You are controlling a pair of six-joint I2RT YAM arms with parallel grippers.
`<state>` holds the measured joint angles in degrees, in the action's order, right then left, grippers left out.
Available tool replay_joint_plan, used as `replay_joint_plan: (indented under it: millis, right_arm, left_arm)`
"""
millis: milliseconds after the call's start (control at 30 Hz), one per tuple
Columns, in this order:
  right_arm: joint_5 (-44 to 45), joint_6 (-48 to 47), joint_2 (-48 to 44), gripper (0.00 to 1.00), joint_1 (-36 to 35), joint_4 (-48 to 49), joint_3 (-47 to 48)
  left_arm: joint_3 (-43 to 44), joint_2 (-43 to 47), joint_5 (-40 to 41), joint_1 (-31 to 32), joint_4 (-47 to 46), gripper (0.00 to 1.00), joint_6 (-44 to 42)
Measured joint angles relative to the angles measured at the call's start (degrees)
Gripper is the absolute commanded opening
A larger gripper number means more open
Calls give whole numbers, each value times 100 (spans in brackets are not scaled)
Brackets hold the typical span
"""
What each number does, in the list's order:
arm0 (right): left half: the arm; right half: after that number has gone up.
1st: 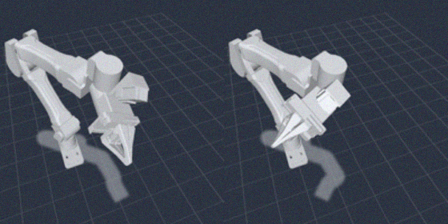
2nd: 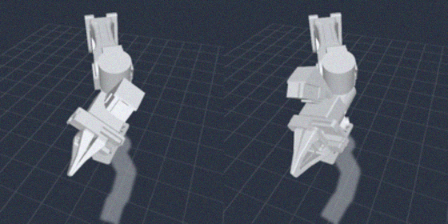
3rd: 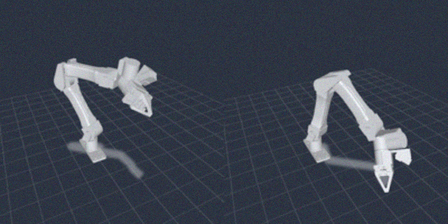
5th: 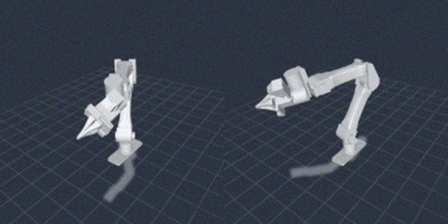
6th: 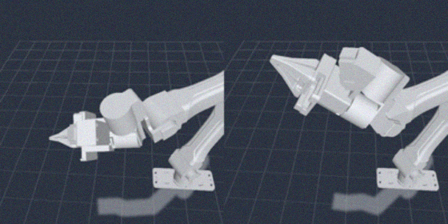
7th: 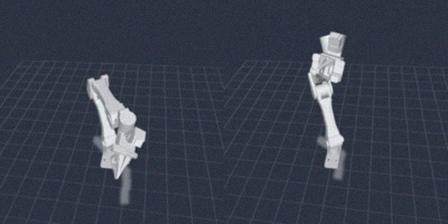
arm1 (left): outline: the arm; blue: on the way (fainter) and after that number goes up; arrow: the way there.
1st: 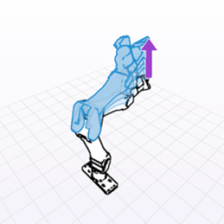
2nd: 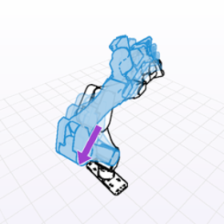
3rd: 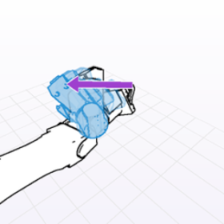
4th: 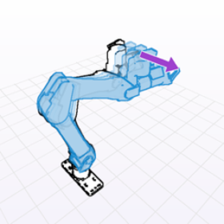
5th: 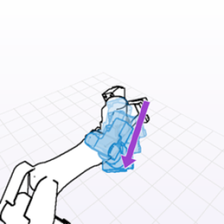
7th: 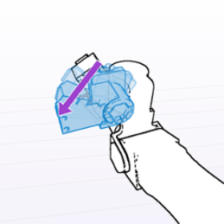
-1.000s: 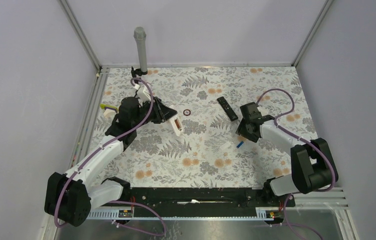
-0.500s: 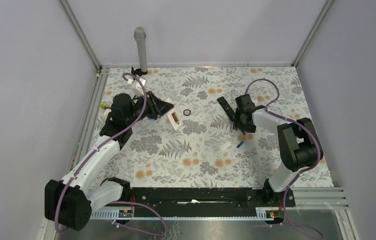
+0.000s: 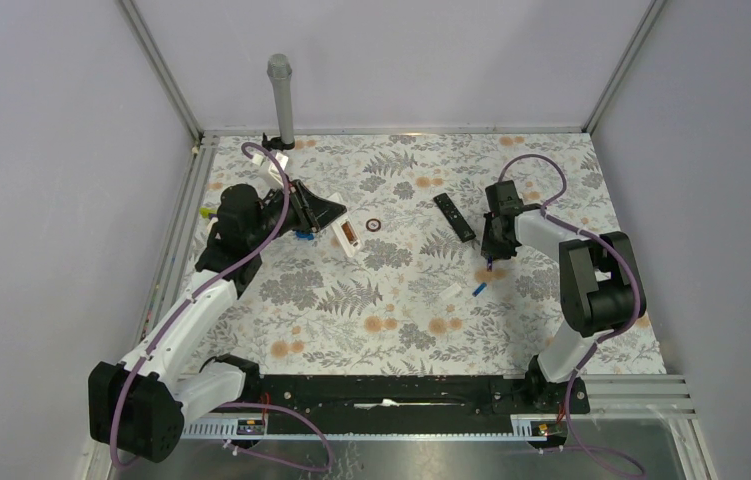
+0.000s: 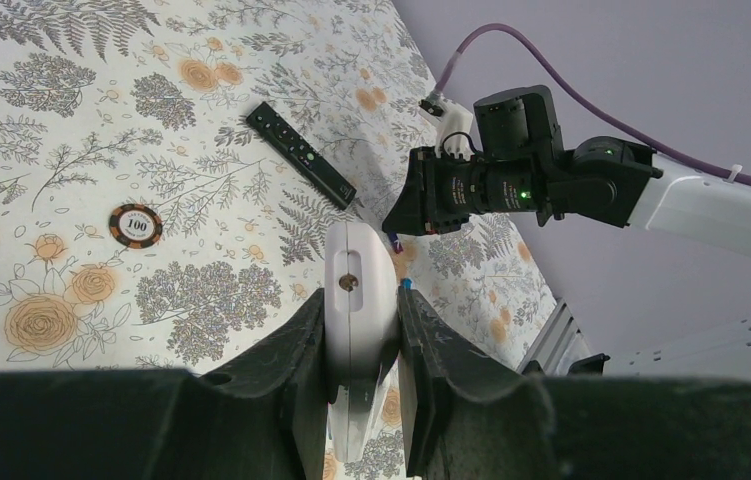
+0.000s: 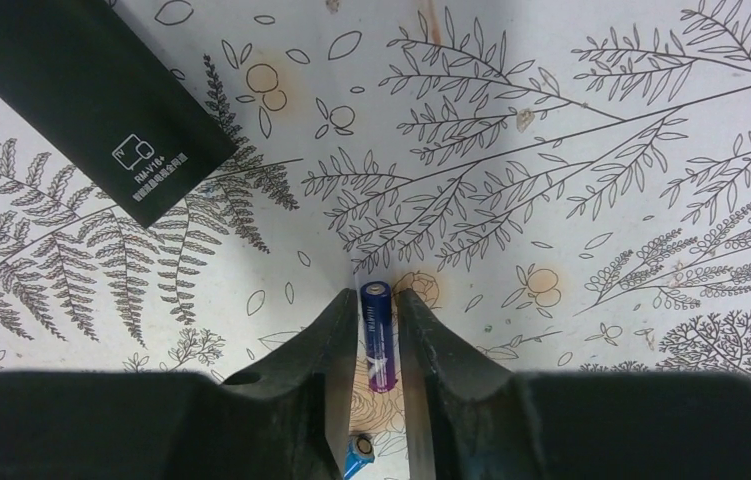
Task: Load the batteries into the remote control
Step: Pick up the battery from the center of the board.
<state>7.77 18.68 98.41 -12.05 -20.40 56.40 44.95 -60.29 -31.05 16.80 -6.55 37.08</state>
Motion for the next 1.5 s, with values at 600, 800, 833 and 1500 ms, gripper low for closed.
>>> replay_joint_plan:
  millis: [600, 800, 833, 1500]
  right_arm:
    - [-140, 332, -33, 33, 0, -186, -4]
    - [-28, 407, -35, 13, 0, -280, -4]
    - [11, 424, -35, 11, 0, -286, -4]
    - [-1005, 409, -2376, 9, -4, 350, -461]
  left_arm:
    - [0, 0, -74, 0, -11, 0, 46]
    - [0, 0, -101, 0, -87, 0, 85]
    - [0, -2, -125, 0, -90, 0, 92]
    - [146, -284, -1585, 0, -1196, 0, 385]
